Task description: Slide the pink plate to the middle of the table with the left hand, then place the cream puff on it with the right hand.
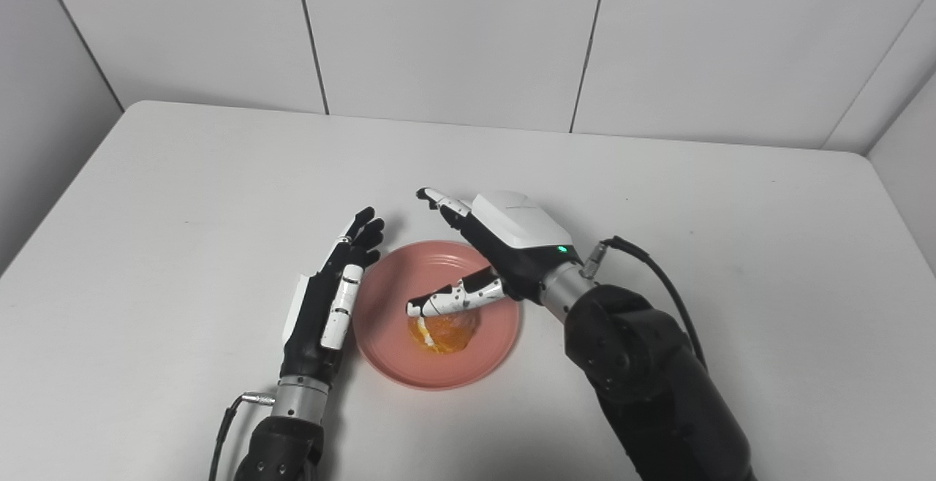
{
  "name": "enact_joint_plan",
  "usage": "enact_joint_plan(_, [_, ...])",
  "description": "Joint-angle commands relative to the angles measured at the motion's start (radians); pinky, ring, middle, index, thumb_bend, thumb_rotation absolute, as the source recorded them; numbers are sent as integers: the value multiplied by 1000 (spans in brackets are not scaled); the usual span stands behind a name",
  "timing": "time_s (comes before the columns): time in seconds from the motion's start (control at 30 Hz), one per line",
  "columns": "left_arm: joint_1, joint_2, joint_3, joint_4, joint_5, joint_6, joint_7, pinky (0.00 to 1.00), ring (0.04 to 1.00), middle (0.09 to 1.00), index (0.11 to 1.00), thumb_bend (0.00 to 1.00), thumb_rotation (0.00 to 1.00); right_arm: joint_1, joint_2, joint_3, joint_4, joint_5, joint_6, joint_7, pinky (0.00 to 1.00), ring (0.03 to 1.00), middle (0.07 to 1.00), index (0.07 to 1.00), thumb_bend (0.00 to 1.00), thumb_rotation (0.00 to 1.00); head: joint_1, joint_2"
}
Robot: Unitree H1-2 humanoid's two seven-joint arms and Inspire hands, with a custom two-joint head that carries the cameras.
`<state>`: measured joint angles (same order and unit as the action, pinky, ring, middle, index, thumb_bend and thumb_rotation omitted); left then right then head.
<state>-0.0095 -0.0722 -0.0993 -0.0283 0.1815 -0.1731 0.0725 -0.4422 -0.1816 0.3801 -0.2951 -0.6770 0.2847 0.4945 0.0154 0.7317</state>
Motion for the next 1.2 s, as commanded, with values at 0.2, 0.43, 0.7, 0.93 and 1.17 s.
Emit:
enact_joint_plan(0.2, [32, 7, 5, 33, -5, 4, 0, 888, 904, 898, 890, 496, 1000, 115, -3, -172, -71, 157, -75, -171, 821, 908, 954, 982, 764, 990, -23, -4])
enact_joint_plan(0.43, [35, 14, 12, 22, -18, 11, -9, 895, 904, 896, 886, 499, 1000, 263, 29, -247, -85, 216, -95, -283, 851, 919, 947, 972, 704, 1000, -26, -2])
enact_joint_plan(0.7, [34, 18, 13, 21, -35, 18, -20, 908, 911, 904, 891, 493, 1000, 355, 63, -270, -22, 363, -180, -341, 898, 945, 953, 977, 676, 1000, -18, 3])
enact_joint_plan(0.93, [35, 24, 12, 21, -63, 21, -35, 910, 907, 904, 890, 485, 1000, 367, 97, -262, 33, 458, -221, -348, 923, 963, 971, 981, 620, 1000, -15, 7])
enact_joint_plan(1.17, [45, 30, 8, 1, -84, 49, -51, 920, 918, 915, 901, 484, 1000, 378, 148, -246, 86, 549, -210, -340, 962, 980, 996, 992, 558, 1000, -11, 10])
